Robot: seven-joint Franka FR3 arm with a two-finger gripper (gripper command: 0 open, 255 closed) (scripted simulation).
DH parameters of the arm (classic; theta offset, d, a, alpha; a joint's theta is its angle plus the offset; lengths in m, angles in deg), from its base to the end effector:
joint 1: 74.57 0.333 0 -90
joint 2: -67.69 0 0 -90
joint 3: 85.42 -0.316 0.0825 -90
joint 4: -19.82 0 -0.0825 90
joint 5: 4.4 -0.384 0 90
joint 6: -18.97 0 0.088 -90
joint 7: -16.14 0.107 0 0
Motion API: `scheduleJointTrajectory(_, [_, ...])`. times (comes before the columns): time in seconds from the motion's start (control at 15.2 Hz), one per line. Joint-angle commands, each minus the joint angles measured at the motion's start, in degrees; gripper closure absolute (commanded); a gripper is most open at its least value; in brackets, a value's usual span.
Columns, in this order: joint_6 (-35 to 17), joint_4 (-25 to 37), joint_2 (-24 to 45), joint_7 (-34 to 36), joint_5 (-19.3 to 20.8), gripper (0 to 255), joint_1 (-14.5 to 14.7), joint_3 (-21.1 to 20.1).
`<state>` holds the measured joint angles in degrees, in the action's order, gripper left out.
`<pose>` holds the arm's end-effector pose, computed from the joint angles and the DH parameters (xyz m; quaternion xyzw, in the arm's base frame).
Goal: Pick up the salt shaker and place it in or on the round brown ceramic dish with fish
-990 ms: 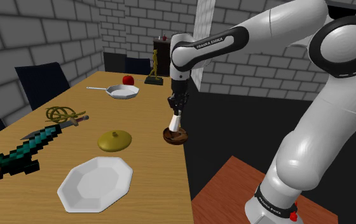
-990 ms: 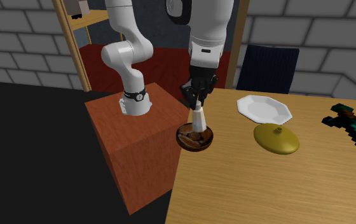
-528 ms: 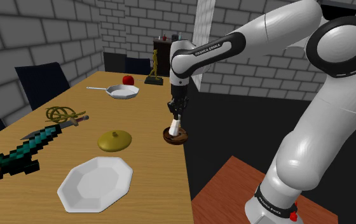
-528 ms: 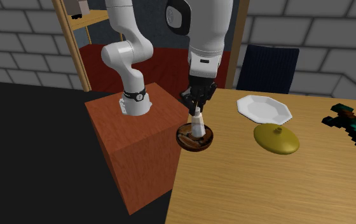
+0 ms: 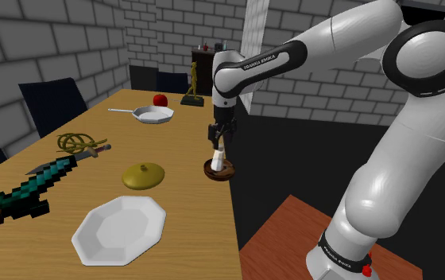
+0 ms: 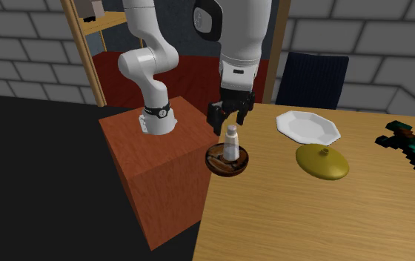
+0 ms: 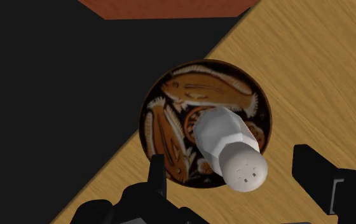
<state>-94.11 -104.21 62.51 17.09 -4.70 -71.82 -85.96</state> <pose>0.5057 0.0295 0.4268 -0.9985 -0.0192 0.0504 0.0001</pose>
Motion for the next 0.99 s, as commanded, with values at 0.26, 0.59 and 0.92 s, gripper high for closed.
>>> scheduleJointTrajectory(0.26, [3.9, 3.1, -0.7, 0.0, 0.0, 0, 0.0, 0.0])
scheduleJointTrajectory(0.59, [7.3, 6.2, -1.1, 0.0, 0.0, 0, 0.0, 0.0])
scheduleJointTrajectory(0.92, [7.3, 6.2, -1.1, 0.0, 0.0, 0, 0.0, 0.0])
